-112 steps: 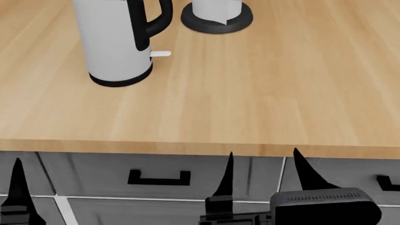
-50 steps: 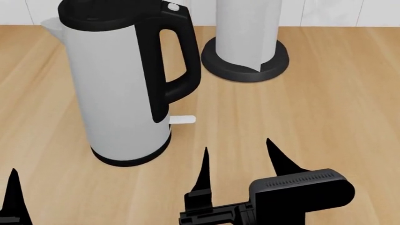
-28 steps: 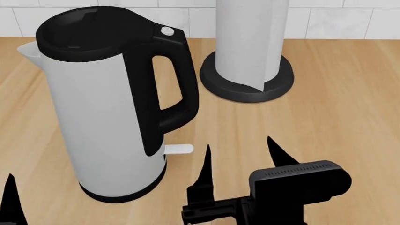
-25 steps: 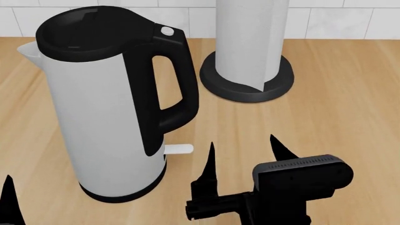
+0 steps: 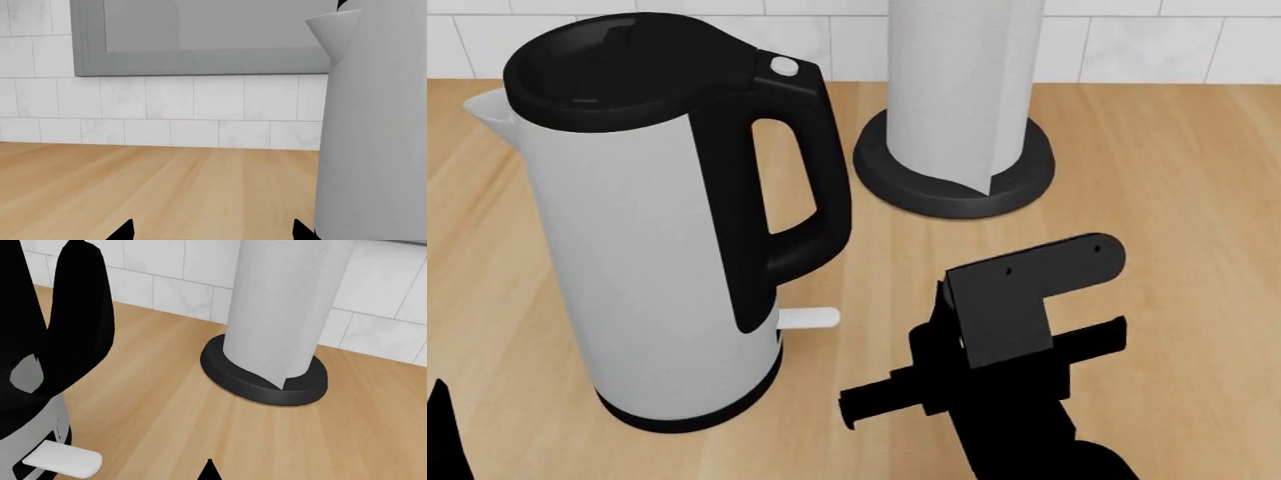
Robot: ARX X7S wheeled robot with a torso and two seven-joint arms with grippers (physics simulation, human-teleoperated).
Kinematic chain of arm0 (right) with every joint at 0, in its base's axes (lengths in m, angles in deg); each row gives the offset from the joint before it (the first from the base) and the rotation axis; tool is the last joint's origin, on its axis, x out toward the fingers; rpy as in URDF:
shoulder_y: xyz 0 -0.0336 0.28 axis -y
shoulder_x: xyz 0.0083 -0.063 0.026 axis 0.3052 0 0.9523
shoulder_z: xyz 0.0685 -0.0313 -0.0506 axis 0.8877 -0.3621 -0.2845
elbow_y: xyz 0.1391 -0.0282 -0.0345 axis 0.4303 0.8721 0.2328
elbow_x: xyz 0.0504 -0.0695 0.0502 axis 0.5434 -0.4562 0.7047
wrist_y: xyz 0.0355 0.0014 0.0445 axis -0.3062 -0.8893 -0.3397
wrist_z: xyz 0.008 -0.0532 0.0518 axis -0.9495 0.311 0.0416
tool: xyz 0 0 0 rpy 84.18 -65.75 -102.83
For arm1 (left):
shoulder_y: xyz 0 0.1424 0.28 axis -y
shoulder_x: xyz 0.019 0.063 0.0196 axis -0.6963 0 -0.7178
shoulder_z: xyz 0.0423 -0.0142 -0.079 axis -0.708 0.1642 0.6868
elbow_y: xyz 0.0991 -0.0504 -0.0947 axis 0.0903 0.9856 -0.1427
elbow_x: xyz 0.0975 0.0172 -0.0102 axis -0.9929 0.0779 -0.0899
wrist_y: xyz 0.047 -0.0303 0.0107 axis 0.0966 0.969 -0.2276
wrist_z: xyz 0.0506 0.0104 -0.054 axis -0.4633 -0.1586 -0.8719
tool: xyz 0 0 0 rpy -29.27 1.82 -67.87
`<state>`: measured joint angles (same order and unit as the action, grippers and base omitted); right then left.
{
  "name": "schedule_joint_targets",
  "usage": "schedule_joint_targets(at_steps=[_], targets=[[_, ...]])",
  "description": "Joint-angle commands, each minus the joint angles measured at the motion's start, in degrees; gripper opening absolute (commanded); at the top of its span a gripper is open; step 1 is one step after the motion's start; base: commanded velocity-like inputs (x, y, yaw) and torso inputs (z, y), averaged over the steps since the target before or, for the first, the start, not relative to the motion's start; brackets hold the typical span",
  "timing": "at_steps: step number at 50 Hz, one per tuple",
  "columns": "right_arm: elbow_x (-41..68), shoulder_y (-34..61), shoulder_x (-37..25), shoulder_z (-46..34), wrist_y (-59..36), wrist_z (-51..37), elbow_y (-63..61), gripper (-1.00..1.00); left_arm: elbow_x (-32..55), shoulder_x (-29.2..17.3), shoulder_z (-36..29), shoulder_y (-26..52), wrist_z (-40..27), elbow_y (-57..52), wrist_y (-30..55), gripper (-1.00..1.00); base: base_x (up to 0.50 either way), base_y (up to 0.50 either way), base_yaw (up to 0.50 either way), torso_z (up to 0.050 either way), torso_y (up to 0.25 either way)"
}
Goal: Press down the lever to turn on the electric kettle.
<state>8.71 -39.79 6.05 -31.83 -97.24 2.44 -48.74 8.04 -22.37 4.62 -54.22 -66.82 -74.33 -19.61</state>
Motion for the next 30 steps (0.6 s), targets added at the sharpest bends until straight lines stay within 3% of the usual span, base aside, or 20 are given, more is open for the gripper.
schedule_joint_targets(at_steps=[1, 30], targets=[[0.1, 7.6, 1.0, -4.7, -6.4, 0.2, 2.8, -1.0, 0.3, -0.4, -0.4, 0.1, -0.4, 0.0, 0.3, 1.0, 0.0, 0.0, 0.0, 0.0, 0.0], [-0.8, 8.2, 4.0, -13.0, 0.9, 2.1, 9.5, -1.0, 1.2, -0.9, -0.5, -0.3, -0.7, 1.8, -1.7, 1.0, 0.0, 0.0, 0.0, 0.0, 0.0]])
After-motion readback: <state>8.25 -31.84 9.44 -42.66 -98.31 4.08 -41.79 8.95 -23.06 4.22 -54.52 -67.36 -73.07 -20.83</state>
